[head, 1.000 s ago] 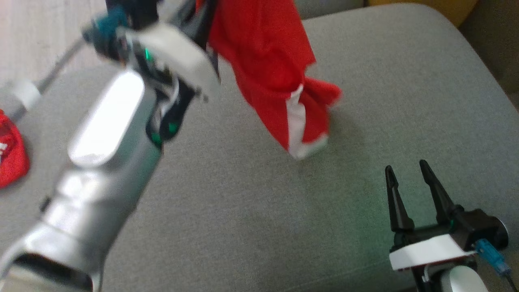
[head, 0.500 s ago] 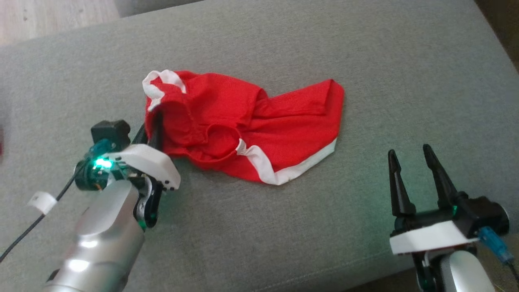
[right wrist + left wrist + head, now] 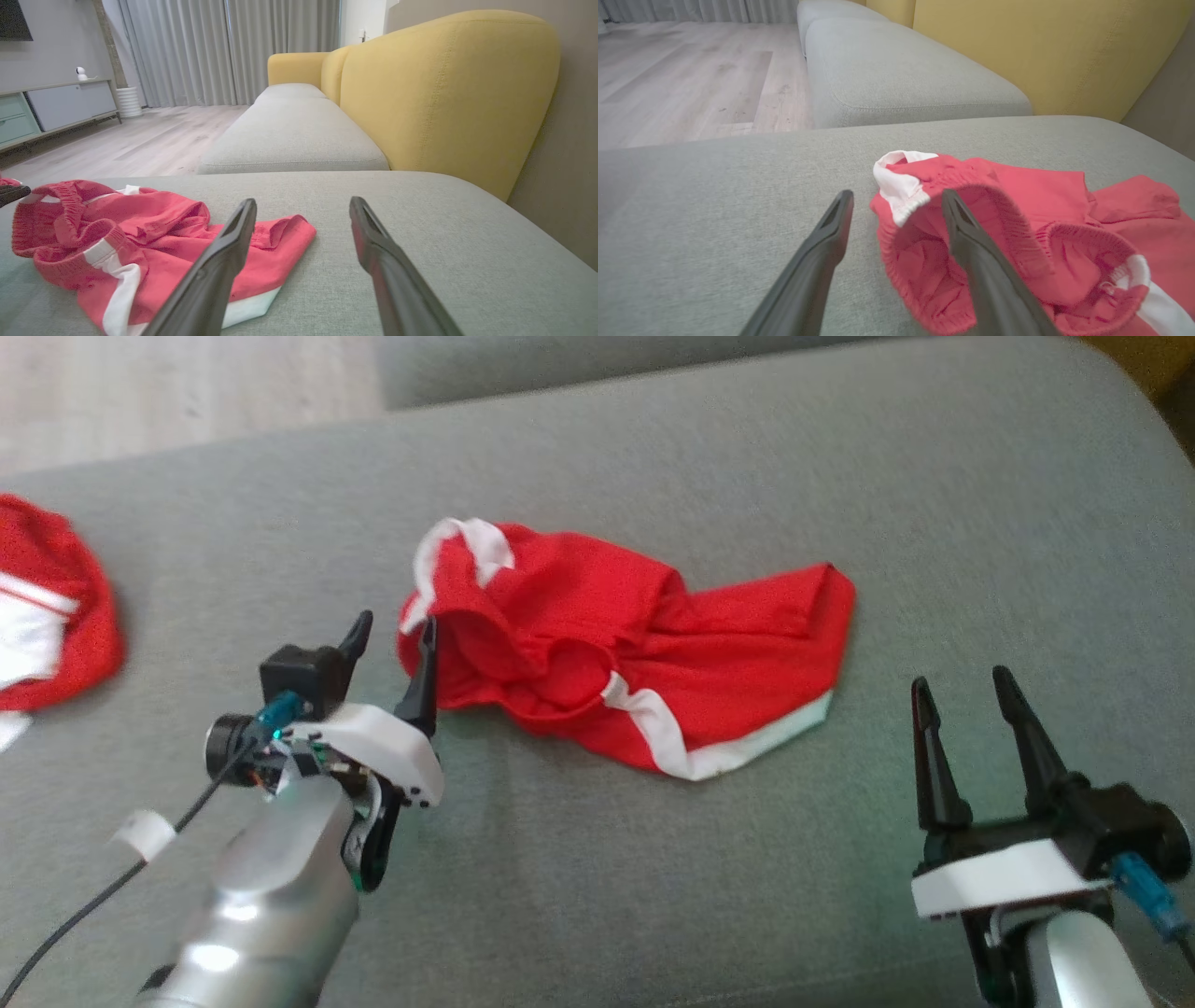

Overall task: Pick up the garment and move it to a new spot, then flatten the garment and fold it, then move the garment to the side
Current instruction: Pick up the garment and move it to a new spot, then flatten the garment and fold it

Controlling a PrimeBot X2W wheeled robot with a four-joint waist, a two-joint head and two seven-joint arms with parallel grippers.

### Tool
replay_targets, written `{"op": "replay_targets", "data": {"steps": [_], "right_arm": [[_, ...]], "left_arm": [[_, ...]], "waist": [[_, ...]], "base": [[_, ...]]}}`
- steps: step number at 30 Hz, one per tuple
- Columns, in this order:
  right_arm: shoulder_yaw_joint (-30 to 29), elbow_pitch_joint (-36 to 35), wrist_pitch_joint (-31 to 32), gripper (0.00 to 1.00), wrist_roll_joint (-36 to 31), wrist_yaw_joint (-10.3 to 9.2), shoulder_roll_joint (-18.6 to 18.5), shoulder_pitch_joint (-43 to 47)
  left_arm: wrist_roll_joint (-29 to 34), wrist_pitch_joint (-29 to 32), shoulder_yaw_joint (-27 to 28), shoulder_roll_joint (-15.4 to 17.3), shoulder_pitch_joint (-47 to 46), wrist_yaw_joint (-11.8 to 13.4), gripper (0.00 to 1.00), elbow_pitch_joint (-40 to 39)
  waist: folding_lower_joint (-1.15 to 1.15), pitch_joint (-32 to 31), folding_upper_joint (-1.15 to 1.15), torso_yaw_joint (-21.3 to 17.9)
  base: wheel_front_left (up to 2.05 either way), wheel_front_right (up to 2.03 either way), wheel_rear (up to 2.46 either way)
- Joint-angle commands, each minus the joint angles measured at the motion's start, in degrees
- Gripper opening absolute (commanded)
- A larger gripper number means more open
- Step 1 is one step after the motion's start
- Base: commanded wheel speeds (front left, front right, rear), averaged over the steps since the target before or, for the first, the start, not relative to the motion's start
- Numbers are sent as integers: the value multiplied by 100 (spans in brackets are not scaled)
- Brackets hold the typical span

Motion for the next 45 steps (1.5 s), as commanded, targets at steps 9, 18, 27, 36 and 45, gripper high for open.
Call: {"op": "replay_targets", "data": {"steps": [9,18,27,36,45], "right_arm": [[1,-171,116,100,6,44,-30,367],[-36,-84,71,100,106,44,-30,548],[93,121,-35,100,197,44,-30,703],[306,376,-74,100,239,44,-30,753],[342,551,-12,100,269,44,-30,748]], "left_arm": [[205,-239,150,240,845,247,100,-750],[538,-252,903,598,2462,912,100,-2651],[834,-253,1350,757,3783,1217,100,-3951],[908,-252,1348,724,4257,1391,100,-4371],[895,-230,1349,783,4327,1440,100,-4367]], "waist": [[1,-947,0,757],[1,-1140,0,930],[1,-1247,0,924],[1,-1283,0,854],[1,-1300,0,864]], "base": [[0,0,0],[0,0,0],[0,0,0],[0,0,0],[0,0,0]]}}
